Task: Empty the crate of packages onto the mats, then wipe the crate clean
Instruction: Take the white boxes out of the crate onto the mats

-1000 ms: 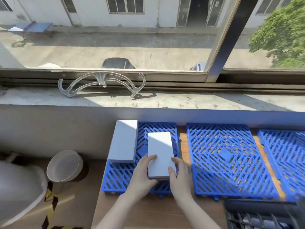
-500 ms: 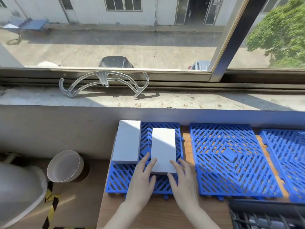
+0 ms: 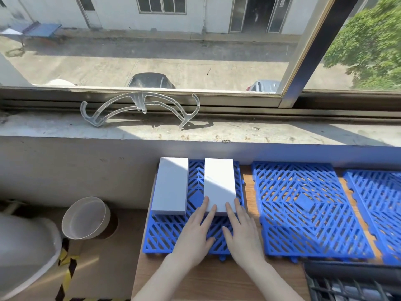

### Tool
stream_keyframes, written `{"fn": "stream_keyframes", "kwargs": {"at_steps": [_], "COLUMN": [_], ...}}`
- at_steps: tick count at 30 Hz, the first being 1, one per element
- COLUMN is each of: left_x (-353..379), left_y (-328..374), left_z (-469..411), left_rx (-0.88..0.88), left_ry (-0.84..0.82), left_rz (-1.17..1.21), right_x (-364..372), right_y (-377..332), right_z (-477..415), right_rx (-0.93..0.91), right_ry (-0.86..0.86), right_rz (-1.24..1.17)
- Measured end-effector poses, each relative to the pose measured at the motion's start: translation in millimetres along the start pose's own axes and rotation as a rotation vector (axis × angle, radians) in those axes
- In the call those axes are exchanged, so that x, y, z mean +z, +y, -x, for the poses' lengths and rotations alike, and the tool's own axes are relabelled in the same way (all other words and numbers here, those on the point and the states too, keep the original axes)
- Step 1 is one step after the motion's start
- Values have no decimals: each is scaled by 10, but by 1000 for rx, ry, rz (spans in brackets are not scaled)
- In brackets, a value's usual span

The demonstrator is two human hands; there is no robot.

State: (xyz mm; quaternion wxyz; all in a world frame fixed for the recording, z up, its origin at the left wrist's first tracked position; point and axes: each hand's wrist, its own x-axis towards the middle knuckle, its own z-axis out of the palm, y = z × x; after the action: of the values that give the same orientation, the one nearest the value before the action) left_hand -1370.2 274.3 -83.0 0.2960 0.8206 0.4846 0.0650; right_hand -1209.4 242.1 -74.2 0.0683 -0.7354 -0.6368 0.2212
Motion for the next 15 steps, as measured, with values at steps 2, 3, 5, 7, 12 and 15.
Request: {"fn": "stream_keyframes", "kwargs": {"at_steps": [2, 3, 5, 7, 12, 15], "left_x": [-25, -39, -60, -84, -152, -188], "left_y": [5, 11, 19, 18, -6, 51], "left_z": [-35, -51, -82, -109, -99, -23], "left_rx": [-8, -11, -15, -18, -27, -69], "left_ry": [-14, -21, -32, -35, 32, 156], "left_rz": [14, 34, 64, 80, 145, 206], "right_x": [-19, -29, -43, -54, -86, -186], "right_y": [2, -1, -9, -23, -74, -105], "right_z": [-44, -64, -91, -113, -105, -15], "right_rx": [10, 15, 26, 45, 67, 143], "right_ry": [-11, -14, -19, -26, 12, 53], "right_rz": [23, 30, 20, -31, -142, -315]}}
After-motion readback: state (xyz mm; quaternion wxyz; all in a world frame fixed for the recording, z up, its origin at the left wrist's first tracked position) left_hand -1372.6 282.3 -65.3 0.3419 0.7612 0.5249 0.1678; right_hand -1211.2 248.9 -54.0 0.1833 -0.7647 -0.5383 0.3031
